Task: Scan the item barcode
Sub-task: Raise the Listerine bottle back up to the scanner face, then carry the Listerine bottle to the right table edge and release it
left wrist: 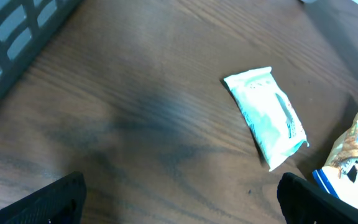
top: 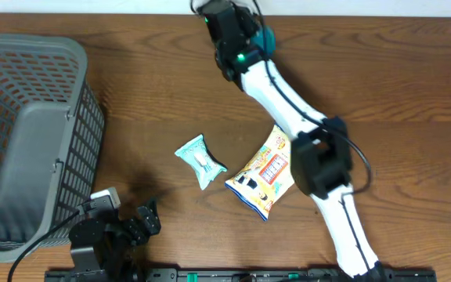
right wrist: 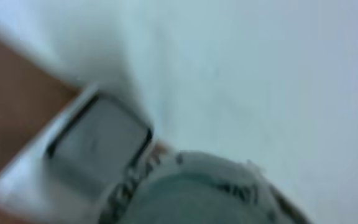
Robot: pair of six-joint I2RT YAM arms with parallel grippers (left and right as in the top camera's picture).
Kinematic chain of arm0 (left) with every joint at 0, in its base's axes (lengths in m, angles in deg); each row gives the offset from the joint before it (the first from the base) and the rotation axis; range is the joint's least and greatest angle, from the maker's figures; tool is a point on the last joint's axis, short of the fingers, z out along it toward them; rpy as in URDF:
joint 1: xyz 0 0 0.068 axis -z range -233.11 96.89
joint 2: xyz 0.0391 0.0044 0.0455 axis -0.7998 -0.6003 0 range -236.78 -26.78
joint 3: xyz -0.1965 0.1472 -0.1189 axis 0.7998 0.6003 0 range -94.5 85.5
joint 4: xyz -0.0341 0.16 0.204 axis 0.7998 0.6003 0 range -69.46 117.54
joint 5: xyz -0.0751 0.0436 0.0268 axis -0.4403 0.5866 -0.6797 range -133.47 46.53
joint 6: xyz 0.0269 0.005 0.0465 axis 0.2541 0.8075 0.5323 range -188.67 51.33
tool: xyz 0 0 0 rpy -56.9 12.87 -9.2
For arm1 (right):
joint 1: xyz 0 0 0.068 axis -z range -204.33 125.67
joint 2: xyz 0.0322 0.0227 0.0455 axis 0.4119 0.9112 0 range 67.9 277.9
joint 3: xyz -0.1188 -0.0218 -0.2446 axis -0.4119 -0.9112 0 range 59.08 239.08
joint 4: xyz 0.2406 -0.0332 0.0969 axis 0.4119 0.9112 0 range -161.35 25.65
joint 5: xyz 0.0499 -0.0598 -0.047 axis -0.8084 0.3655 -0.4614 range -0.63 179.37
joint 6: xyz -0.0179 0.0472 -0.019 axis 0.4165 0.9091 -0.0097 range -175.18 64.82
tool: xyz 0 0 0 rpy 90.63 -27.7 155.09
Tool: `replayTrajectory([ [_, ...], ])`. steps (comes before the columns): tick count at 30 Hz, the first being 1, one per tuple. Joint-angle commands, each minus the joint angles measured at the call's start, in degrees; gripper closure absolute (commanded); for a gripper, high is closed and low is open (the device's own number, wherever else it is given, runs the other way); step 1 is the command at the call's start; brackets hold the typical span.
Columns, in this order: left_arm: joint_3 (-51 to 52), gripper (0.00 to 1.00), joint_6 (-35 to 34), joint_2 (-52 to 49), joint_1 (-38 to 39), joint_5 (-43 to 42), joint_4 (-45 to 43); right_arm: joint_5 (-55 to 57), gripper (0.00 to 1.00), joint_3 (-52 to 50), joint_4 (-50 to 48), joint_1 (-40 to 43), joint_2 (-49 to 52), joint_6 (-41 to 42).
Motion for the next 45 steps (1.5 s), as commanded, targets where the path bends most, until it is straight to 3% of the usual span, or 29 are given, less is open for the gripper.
replayTrajectory([
  [1, -0.04, 0.02, 0.72, 0.04, -0.24, -0.68, -0.07, 8.52, 0.79, 9.77, -6.14, -0.63, 7.21, -12.74],
  [11, -0.04, 0.02, 0.72, 0.04, -0.24, -0.68, -0.07, 7.61, 0.79, 11.61, -21.05, -0.59, 12.94, -23.61],
  [23, -0.04, 0.02, 0.72, 0.04, -0.24, -0.68, -0.07, 1.88, 0.78, 11.61, -22.32, -2.56, 14.53, -24.24],
  [29, -0.04, 0.02, 0.72, 0.04, -0.24, -0.68, -0.07, 6.01, 0.76, 11.58, -26.40, -2.40, 15.54, -35.45],
  [33, -0.04, 0.02, 0.72, 0.04, -0.24, -0.68, -0.07, 9.53, 0.76, 11.58, -28.74, -2.34, 15.15, -38.64],
  [36, -0.04, 0.02, 0.72, 0.04, -0.24, -0.68, -0.07, 12.72, 0.77, 11.58, -27.17, -1.97, 14.43, -37.24],
  [41, -0.04, 0.02, 0.72, 0.04, -0.24, -0.68, -0.07, 19.76, 0.77, 11.58, -12.76, 0.83, 11.54, -26.43],
  [45, -0.04, 0.02, 0.72, 0.04, -0.24, -0.68, -0.07, 27.23, 0.78, 11.58, -7.32, 4.72, 10.64, -20.72],
])
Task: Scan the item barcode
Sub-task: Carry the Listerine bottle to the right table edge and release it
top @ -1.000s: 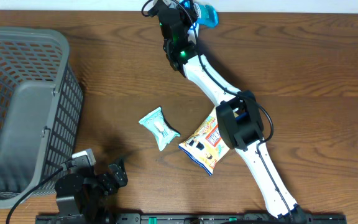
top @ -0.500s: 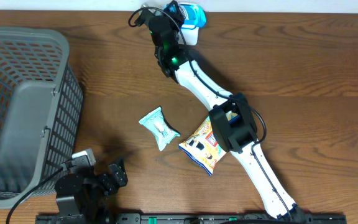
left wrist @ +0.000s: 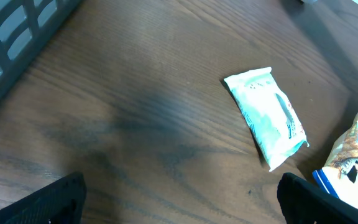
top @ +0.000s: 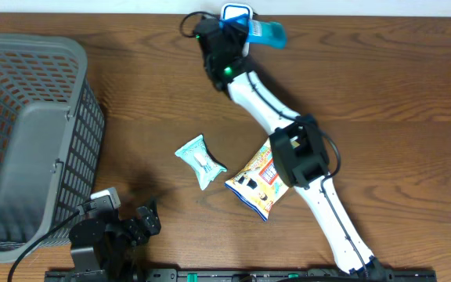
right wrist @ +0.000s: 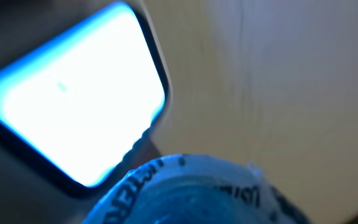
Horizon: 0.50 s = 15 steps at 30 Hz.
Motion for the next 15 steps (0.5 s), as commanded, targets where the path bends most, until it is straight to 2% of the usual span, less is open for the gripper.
replayTrajectory([
  [1, -0.04, 0.02, 0.74, 0.04, -0.24, -0.68, -0.02, 12.07, 0.78, 1.84, 2.27, 4.98, -5.29, 8.04],
  [4, -0.04, 0.02, 0.74, 0.04, -0.24, -0.68, -0.02, 14.19, 0.78, 1.84, 10.97, 7.48, -6.16, 14.78],
  [8, -0.04, 0.02, 0.74, 0.04, -0.24, -0.68, -0.02, 12.66, 0.78, 1.84, 26.95, 11.30, -7.48, 27.98],
  [10, -0.04, 0.02, 0.74, 0.04, -0.24, -0.68, -0.02, 9.77, 0.78, 1.84, 34.73, 13.57, -7.63, 33.77],
  [13, -0.04, 0.02, 0.74, 0.04, -0.24, -0.68, -0.02, 0.20, 0.80, 1.81, 50.05, 18.91, -7.65, 46.80],
  [15, -0.04, 0.02, 0.74, 0.04, -0.24, -0.68, -0.02, -2.40, 0.82, 1.77, 54.45, 21.99, -7.65, 51.39],
])
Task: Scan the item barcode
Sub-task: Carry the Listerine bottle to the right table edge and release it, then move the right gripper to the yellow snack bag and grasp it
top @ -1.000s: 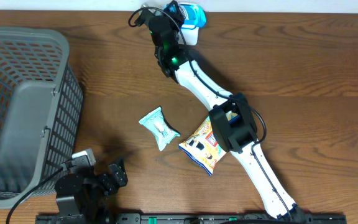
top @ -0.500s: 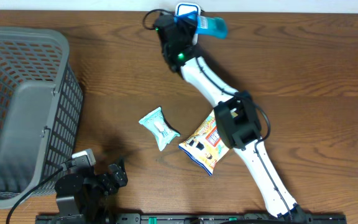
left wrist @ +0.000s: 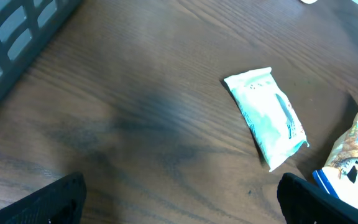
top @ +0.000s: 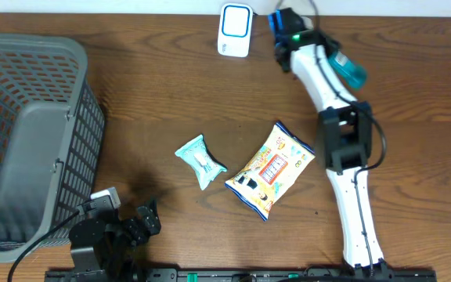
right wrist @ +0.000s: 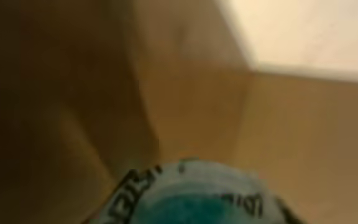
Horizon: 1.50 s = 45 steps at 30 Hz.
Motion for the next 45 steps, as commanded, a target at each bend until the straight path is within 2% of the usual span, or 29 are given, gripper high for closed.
replayTrajectory([
  [1, -0.04, 0.02, 0.72, 0.07, -0.24, -0.68, 0.02, -4.83, 0.83, 1.11, 6.69, 6.16, -3.98, 16.96],
  [4, -0.04, 0.02, 0.72, 0.07, -0.24, -0.68, 0.02, -4.85, 0.83, 1.09, 10.99, 11.43, -3.98, 20.39],
  [6, -0.04, 0.02, 0.72, 0.07, -0.24, -0.68, 0.02, -5.25, 0.78, 1.09, 12.94, 14.84, -3.98, 23.45],
  [8, -0.04, 0.02, 0.72, 0.07, -0.24, -0.68, 0.02, -6.25, 0.78, 1.09, 14.80, 18.34, -3.98, 25.29],
  [14, -0.04, 0.02, 0.72, 0.07, -0.24, -0.68, 0.02, -11.82, 0.76, 1.09, 15.91, 28.44, -3.98, 26.21],
  [17, -0.04, 0.02, 0.72, 0.07, -0.24, -0.68, 0.02, -13.22, 0.70, 1.09, 15.50, 32.26, -3.98, 26.18],
  [19, -0.04, 0.02, 0.72, 0.07, -0.24, -0.68, 0.02, -15.30, 0.58, 1.09, 14.99, 34.29, -3.98, 26.14],
  [21, -0.04, 0.02, 0.72, 0.07, -0.24, -0.68, 0.02, -17.70, 0.31, 1.09, 14.60, 36.09, -3.98, 26.14],
  [24, -0.04, 0.02, 0.72, 0.07, -0.24, -0.68, 0.02, -20.98, 0.01, 1.11, 14.19, 38.05, -4.04, 26.16],
  [27, -0.04, 0.02, 0.72, 0.07, -0.24, -0.68, 0.02, -25.00, 0.01, 1.20, 14.21, 38.86, -5.20, 26.29],
  [30, -0.04, 0.02, 0.72, 0.07, -0.24, -0.68, 0.02, -29.75, 0.01, 1.22, 14.21, 38.82, -8.26, 30.32],
  [34, -0.04, 0.02, 0.72, 0.07, -0.24, -0.68, 0.02, -42.29, 0.01, 1.22, 14.34, 37.64, -17.64, 35.69],
  [39, -0.04, 0.02, 0.72, 0.07, -0.24, -0.68, 0.02, -47.56, 0.01, 1.22, 19.15, 34.40, -28.52, 51.10],
  [42, -0.04, 0.02, 0.72, 0.07, -0.24, -0.68, 0.02, -55.32, 0.01, 1.20, 27.52, 31.26, -33.73, 64.11],
  [45, -0.04, 0.02, 0.72, 0.07, -0.24, -0.68, 0.02, -65.22, 0.01, 1.20, 36.50, 26.18, -35.71, 67.36],
])
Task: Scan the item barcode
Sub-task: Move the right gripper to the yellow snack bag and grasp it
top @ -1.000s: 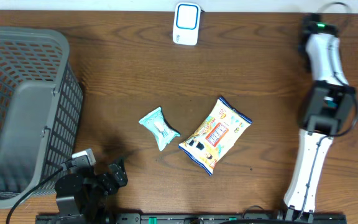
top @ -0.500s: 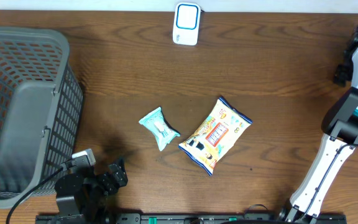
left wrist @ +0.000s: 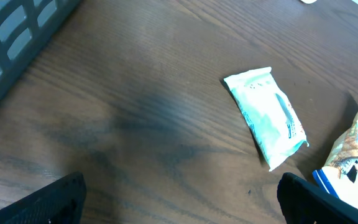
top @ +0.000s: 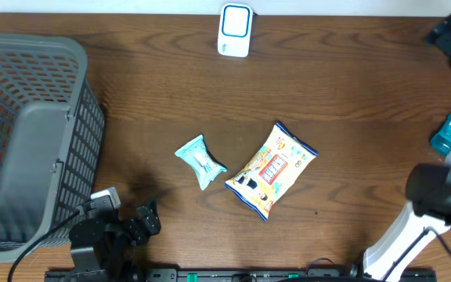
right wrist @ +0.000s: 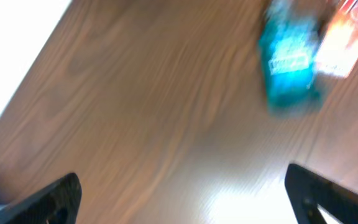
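The teal bottle (top: 449,131) lies on the table at the far right edge; the right wrist view shows it, blurred, as the teal bottle (right wrist: 289,65). My right gripper is at the back right corner, open and empty, apart from the bottle; in its own view the right gripper (right wrist: 182,202) shows only bare wood between its fingers. The white scanner (top: 234,30) stands at the back middle. My left gripper (top: 146,218) rests open at the front left, and as the left gripper (left wrist: 182,202) it holds nothing.
A grey basket (top: 30,141) fills the left side. A pale teal packet (top: 200,161) and a yellow snack bag (top: 271,170) lie mid-table. An orange-and-white item (right wrist: 340,34) lies right beside the bottle.
My right gripper held the teal bottle just right of the scanner. Now the bottle lies at the table's right edge and the gripper is open and apart from it. The left arm is unmoved.
My right gripper held the teal bottle at the back beside the scanner. Then the bottle was right at the scanner, whose face glowed blue. Then it was off to the scanner's right. Now it lies let go at the right edge.
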Robot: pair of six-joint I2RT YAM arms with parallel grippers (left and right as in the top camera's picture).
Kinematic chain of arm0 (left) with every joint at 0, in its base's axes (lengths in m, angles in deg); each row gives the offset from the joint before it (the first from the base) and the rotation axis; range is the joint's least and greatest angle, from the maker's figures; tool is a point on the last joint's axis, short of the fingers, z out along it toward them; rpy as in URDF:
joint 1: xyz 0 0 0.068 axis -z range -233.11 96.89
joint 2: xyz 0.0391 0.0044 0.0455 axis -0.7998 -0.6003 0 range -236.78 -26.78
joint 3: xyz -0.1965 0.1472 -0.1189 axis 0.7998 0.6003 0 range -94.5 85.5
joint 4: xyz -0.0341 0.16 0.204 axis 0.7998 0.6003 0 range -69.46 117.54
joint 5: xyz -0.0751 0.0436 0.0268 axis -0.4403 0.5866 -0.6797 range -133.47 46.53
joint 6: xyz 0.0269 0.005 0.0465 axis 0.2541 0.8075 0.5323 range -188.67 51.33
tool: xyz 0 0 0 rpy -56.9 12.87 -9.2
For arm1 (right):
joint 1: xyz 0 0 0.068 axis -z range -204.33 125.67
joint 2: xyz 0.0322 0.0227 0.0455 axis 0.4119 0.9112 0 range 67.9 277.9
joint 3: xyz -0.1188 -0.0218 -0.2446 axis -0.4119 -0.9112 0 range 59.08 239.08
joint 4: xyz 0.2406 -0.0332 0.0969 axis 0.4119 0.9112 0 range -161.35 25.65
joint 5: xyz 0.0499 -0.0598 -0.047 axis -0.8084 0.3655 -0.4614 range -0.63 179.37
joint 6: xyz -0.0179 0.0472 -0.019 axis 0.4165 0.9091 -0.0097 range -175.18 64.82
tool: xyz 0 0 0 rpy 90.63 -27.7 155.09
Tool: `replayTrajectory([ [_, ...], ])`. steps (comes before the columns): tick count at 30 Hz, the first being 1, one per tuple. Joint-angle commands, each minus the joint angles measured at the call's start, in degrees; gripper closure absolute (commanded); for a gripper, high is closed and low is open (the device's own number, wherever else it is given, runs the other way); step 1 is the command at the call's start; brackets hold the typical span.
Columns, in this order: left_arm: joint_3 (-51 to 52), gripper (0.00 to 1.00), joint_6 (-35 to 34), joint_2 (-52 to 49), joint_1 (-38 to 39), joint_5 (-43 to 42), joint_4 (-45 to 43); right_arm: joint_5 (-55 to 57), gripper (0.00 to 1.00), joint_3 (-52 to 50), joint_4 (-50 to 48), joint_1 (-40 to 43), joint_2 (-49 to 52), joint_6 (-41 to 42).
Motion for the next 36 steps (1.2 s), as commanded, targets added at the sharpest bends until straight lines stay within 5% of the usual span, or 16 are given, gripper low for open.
replayTrajectory([
  [1, -0.04, 0.02, 0.72, 0.04, -0.24, -0.68, -0.02, -15.58, 0.01, -0.24, 6.45, -6.36, -0.15, 11.28],
  [7, -0.04, 0.02, 0.72, 0.04, -0.24, -0.68, -0.02, -16.52, 0.01, -5.88, 10.01, -20.04, 0.28, 3.52],
  [14, -0.04, 0.02, 0.72, 0.04, -0.24, -0.68, -0.02, -12.24, 0.01, -19.10, 6.82, -34.71, 0.31, 15.76],
  [20, -0.04, 0.02, 0.72, 0.04, -0.24, -0.68, -0.02, -10.38, 0.01, -36.15, -5.40, -43.45, 0.31, 22.03],
  [26, -0.04, 0.02, 0.72, 0.04, -0.24, -0.68, -0.02, -7.76, 0.01, -48.54, -12.94, -46.03, 0.31, 33.53],
  [36, -0.04, 0.02, 0.72, 0.04, -0.24, -0.68, -0.02, -7.48, 0.01, -57.79, -25.22, -46.60, 1.01, 33.99],
])
